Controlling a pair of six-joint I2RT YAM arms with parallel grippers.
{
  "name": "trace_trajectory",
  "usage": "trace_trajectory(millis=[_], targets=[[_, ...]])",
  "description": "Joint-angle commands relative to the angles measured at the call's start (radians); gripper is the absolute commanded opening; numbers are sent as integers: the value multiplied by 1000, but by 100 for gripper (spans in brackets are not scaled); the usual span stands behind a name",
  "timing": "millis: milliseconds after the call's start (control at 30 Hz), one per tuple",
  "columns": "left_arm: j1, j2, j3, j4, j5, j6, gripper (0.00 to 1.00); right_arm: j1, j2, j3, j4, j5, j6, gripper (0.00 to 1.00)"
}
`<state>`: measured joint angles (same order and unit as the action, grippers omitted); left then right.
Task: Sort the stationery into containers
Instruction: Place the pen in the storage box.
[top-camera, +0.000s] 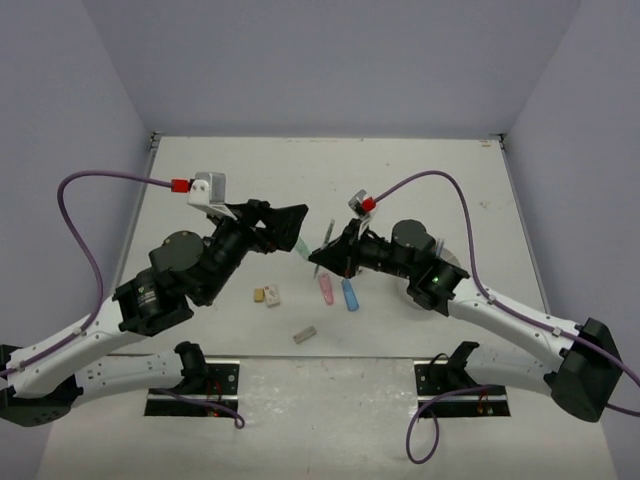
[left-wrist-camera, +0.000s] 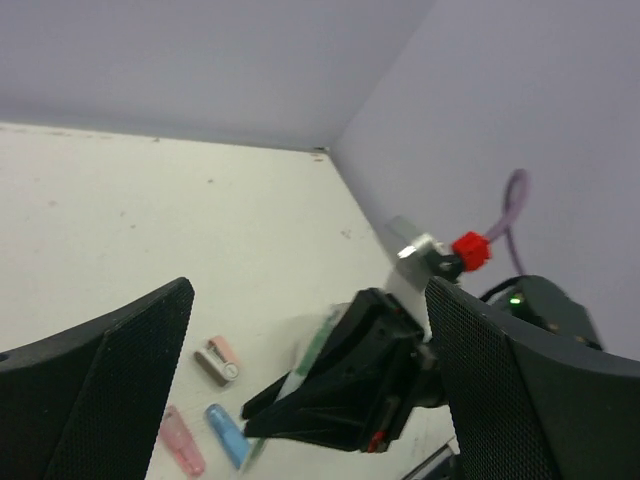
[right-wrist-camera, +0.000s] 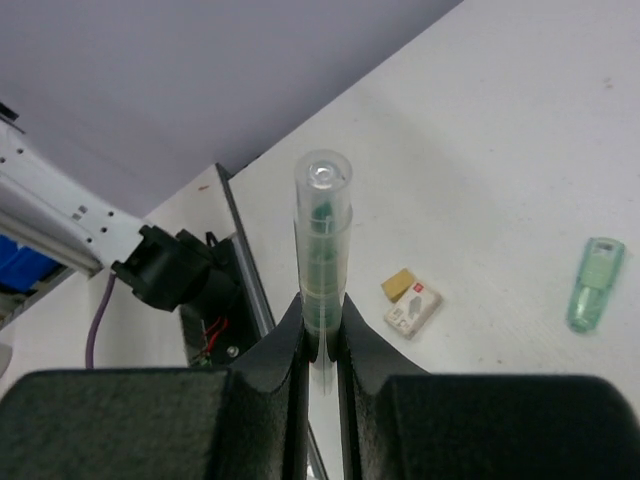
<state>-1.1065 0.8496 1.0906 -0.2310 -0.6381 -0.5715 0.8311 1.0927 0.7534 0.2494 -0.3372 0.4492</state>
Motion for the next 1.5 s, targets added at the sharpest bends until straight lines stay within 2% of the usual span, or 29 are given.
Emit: trace_trajectory(millis=[0, 33, 100, 200, 267, 333, 500, 667, 1000, 1067, 1167, 1233, 1367, 1467], targets=[[5, 119, 50, -323, -187, -134, 100, -9, -98, 53, -331, 786, 5, 0], [8, 160, 56, -387, -213, -169, 100, -14, -124, 44, -371, 963, 12, 0], [44, 234, 45, -431, -194, -194, 100, -62, -173, 6, -401, 1120, 25, 0], [212, 324, -27, -356, -1, -167, 100, -123, -235, -43, -440, 1240, 46, 0], [269, 338, -64, -316, 44, -159, 100, -129, -282, -64, -443, 1303, 39, 0], [275, 327, -95, -279, 43, -154, 100, -133, -318, -84, -446, 1354, 29, 0], [276, 308, -121, -245, 67, -135, 100, -169, -364, -138, -452, 1335, 18, 0], [275, 298, -139, -246, 83, -122, 100, -178, -366, -123, -603, 1281, 143, 0], [275, 269, -167, -245, 86, -114, 100, -178, -349, -155, -628, 1236, 152, 0], [276, 267, -169, -241, 93, -110, 100, -178, -337, -161, -630, 1238, 158, 3], [276, 264, -170, -240, 99, -105, 100, -177, -322, -161, -633, 1226, 167, 19], [277, 256, -173, -241, 96, -101, 100, -176, -313, -152, -648, 1211, 175, 49], [277, 250, -181, -245, 80, -97, 100, -176, -309, -138, -662, 1192, 180, 67], [277, 268, -184, -247, 72, -103, 100, -176, -322, -111, -671, 1172, 166, 72]])
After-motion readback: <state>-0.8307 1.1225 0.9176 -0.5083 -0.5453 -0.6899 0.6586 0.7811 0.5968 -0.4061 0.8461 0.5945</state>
